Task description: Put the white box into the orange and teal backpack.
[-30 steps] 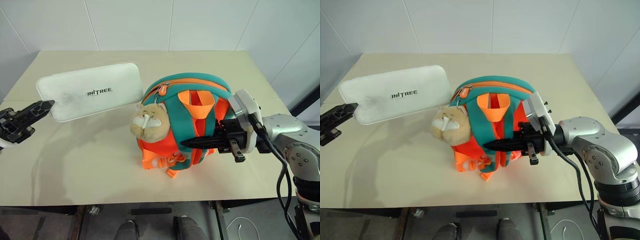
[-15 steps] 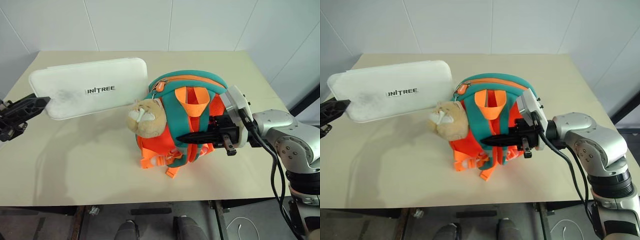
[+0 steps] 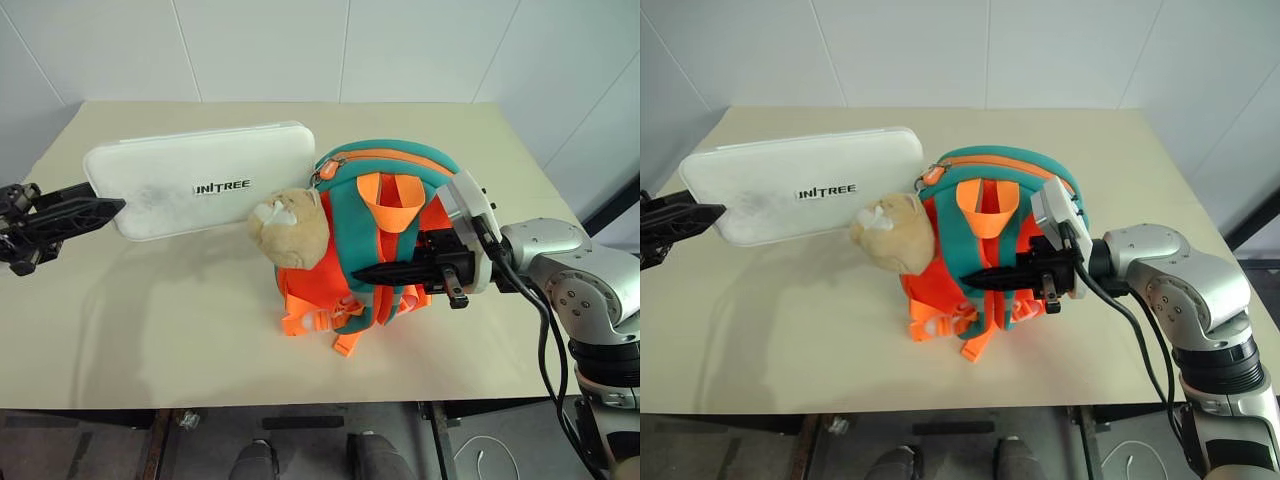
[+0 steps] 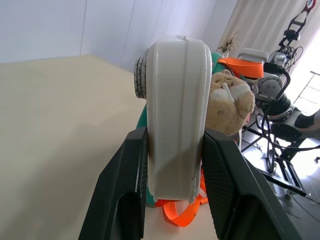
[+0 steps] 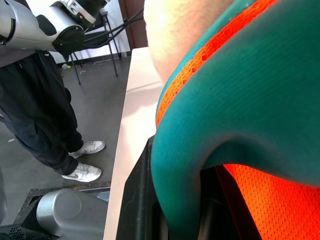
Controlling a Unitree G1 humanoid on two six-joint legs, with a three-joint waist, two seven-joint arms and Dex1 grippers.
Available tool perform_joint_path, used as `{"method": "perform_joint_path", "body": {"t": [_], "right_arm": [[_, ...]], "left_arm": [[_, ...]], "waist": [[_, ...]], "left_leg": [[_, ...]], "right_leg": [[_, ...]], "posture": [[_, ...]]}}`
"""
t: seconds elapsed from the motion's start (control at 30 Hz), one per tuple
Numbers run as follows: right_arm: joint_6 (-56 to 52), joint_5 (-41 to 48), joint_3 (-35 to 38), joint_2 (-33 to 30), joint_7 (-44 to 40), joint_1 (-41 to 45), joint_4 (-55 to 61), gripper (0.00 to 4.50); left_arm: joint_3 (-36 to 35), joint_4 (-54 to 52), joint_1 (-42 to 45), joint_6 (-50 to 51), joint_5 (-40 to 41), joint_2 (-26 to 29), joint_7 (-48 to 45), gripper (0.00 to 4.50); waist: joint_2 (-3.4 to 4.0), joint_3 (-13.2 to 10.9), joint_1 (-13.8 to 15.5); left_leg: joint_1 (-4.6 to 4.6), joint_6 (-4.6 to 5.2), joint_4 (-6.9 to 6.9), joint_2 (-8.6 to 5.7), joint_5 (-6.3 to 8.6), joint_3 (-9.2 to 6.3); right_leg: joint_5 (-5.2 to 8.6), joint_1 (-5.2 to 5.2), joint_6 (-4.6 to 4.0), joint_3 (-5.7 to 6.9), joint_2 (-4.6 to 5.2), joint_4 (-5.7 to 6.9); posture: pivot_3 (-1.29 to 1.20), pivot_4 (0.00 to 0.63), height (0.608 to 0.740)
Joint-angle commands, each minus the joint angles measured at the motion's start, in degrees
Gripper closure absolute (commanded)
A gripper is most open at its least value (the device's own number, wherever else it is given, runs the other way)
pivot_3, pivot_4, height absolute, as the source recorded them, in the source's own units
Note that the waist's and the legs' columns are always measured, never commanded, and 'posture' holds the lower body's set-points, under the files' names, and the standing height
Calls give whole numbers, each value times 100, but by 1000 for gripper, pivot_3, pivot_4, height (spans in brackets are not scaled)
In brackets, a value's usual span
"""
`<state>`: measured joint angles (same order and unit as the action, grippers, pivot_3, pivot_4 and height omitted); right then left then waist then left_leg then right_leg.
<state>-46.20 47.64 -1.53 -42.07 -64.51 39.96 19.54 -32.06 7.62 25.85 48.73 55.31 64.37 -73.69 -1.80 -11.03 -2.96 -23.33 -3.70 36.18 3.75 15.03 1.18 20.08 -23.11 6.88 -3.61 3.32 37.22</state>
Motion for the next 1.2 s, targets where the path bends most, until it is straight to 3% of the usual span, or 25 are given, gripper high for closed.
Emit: {"method": "perform_joint_path", "body": {"t": [0.03, 0.3, 0.67, 0.9, 1.2], "right_arm": [[106, 22, 138, 22, 34, 36, 99, 4500], [138, -58, 132, 6, -42, 39, 5, 4500], [223, -202, 61, 94, -154, 130, -136, 4500], [213, -229, 59, 149, -78, 74, -92, 4500], [201, -252, 65, 202, -20, 50, -66, 4500]], "left_arm": [[-111, 3, 42, 34, 2, 317, -303, 3270], [-80, -55, -141, 286, -48, 945, -949, 3270], [513, -142, -15, -366, -737, 1152, -1147, 3271], [1556, -139, 1163, -853, -1395, 883, -617, 3271], [2460, -424, 2270, -441, -1641, 441, -295, 3272]], "waist": [[0, 0, -2], [-3, -2, -15], [-5, -3, -21], [-5, -3, 12], [-5, -3, -1]], "left_leg": [[0, 0, 0, 0, 0, 0], [-1, 0, -3, 1, 0, 5], [-1, -3, 1, 4, -2, 12], [-3, -2, 13, 2, -3, 14], [-4, -2, 28, 4, -3, 16]], "right_leg": [[0, 0, 0, 0, 0, 0], [3, -10, -4, -3, -1, 6], [6, -25, -9, -12, -7, 29], [6, -25, -8, -18, -9, 38], [6, -28, -6, -25, -14, 55]], "posture": [[0, 150, 740], [0, 150, 740], [0, 150, 740], [0, 150, 740], [0, 150, 740]]}}
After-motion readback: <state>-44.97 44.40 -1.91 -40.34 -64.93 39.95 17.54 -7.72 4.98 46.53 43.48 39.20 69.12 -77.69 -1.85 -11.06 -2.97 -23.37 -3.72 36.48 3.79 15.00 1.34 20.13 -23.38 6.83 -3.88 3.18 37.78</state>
